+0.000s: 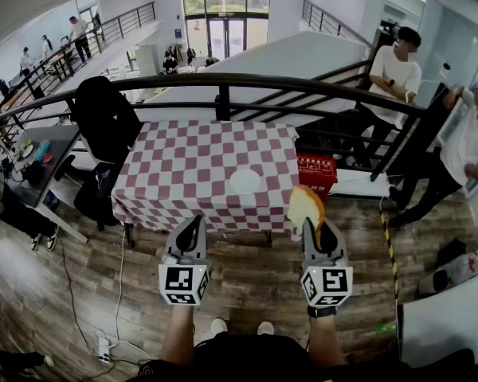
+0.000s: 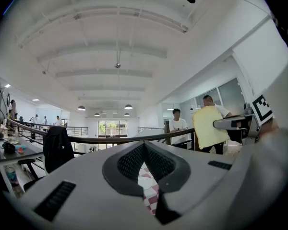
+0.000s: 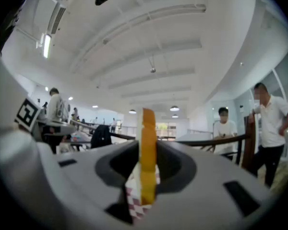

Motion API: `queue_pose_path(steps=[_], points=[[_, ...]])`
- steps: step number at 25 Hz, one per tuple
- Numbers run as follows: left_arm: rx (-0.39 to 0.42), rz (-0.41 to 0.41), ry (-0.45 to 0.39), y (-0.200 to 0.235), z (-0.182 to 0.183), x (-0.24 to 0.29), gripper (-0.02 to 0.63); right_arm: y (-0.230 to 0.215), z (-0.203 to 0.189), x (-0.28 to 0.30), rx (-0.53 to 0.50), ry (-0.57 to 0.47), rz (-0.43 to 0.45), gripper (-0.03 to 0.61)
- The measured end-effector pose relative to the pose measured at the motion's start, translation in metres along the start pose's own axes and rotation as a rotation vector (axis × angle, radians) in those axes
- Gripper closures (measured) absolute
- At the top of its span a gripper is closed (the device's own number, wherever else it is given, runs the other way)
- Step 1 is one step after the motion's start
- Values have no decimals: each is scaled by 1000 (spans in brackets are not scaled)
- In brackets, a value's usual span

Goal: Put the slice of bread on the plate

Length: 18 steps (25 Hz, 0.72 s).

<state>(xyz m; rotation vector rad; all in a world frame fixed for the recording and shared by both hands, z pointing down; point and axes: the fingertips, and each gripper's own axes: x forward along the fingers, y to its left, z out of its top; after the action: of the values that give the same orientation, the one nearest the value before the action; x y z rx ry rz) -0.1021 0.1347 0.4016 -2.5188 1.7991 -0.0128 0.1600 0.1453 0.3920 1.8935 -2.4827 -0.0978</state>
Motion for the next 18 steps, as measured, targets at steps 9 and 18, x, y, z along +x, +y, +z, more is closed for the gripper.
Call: queue_pose_path(steps=[9, 18], points=[[-12, -15, -6, 23, -3, -5, 597, 27, 1, 2, -12, 12, -8, 468], [-23, -52, -18, 50, -3, -14, 597, 57, 5, 9, 5, 9, -46, 468]])
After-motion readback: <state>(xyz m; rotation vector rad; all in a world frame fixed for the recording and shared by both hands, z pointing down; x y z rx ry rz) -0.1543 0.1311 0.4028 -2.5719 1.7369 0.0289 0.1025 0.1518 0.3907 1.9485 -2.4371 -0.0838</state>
